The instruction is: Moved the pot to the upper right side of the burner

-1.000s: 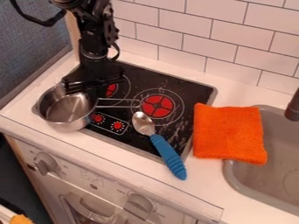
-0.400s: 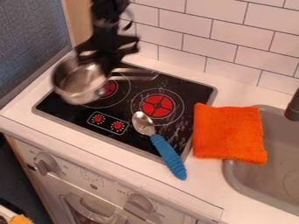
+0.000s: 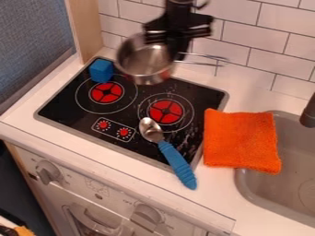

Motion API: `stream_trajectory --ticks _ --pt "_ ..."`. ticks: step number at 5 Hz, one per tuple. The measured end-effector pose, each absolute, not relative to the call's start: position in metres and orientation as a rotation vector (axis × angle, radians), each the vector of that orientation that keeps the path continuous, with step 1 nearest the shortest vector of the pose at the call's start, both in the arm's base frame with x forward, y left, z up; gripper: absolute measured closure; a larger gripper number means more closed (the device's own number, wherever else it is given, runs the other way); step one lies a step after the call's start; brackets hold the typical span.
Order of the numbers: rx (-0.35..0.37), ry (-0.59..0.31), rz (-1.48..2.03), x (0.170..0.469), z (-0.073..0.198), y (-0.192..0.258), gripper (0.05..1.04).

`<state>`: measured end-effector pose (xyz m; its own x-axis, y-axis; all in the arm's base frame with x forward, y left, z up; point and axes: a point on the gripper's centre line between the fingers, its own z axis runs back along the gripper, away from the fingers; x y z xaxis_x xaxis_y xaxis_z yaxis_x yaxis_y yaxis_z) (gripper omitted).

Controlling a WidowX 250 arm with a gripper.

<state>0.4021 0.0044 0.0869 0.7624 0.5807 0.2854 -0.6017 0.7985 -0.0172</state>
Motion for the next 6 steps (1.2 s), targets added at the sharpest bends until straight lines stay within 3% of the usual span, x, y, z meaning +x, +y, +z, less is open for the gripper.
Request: stream_trajectory --ticks 2,3,5,6 --pt "0.082 -0.222 0.574 0.433 0.051 -0.031 1.002" --pt "0.1 -0.172 0.581 0.429 0.027 -0.032 1.002" --pt "0.075 -0.11 0.566 0.43 0.011 -0.045 0.968" --pt "0.088 -0.081 0.566 0.434 0.011 -0.046 0.788"
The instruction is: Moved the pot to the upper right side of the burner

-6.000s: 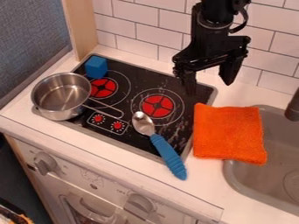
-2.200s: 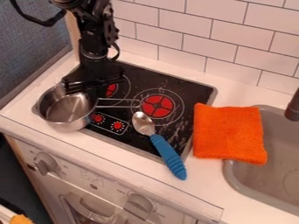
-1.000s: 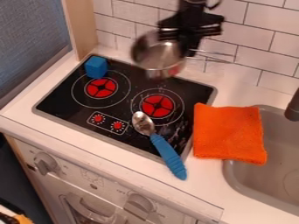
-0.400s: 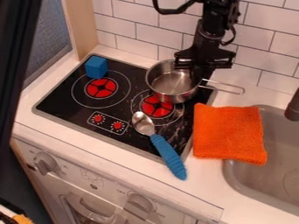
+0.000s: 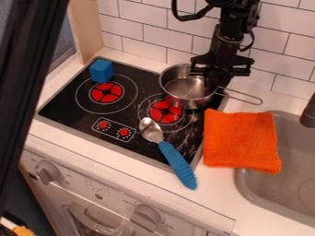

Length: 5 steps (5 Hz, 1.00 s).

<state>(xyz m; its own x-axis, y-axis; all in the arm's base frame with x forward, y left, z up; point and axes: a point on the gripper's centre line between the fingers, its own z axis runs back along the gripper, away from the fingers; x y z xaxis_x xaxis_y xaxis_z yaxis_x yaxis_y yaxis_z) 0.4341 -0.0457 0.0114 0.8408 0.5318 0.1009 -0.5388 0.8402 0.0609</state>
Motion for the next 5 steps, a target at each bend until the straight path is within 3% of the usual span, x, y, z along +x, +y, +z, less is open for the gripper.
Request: stream_trajectory --ticks 2,3,5 --pt "0.1 -0.068 0.573 0.433 0.013 -0.045 0.236" --pt "0.108 -0.06 0.564 0.431 0.013 -0.046 0.075" --pt "0.081 -0.132 0.575 0.433 0.053 -0.046 0.083"
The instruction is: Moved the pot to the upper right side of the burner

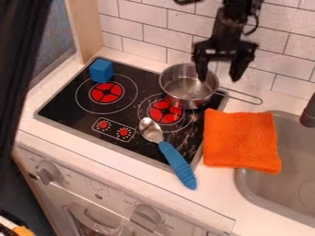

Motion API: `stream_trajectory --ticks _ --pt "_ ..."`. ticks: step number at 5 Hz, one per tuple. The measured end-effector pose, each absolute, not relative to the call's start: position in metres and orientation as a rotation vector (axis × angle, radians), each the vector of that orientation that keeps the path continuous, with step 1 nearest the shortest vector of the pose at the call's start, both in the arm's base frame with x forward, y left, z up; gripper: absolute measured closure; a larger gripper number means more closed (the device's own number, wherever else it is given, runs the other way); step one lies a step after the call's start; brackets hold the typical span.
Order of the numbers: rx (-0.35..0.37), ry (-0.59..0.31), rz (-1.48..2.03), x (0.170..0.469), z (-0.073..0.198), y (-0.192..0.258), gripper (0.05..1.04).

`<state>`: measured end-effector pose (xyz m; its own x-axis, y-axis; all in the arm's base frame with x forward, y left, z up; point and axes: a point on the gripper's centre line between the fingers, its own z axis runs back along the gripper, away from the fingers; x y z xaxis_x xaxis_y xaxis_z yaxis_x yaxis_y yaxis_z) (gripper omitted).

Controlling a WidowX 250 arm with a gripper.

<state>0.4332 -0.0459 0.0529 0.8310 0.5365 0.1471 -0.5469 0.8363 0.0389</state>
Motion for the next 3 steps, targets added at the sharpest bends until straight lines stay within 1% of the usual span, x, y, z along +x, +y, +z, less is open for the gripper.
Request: stream_trajectory --ticks 1,2,3 --pt "0.091 -0.163 0.546 0.429 0.076 -0.055 0.083" --pt "0.073 -0.206 0.528 0.42 0.1 -0.064 0.083" --pt "0.074 -0.208 0.527 0.42 0.1 -0.064 0.083"
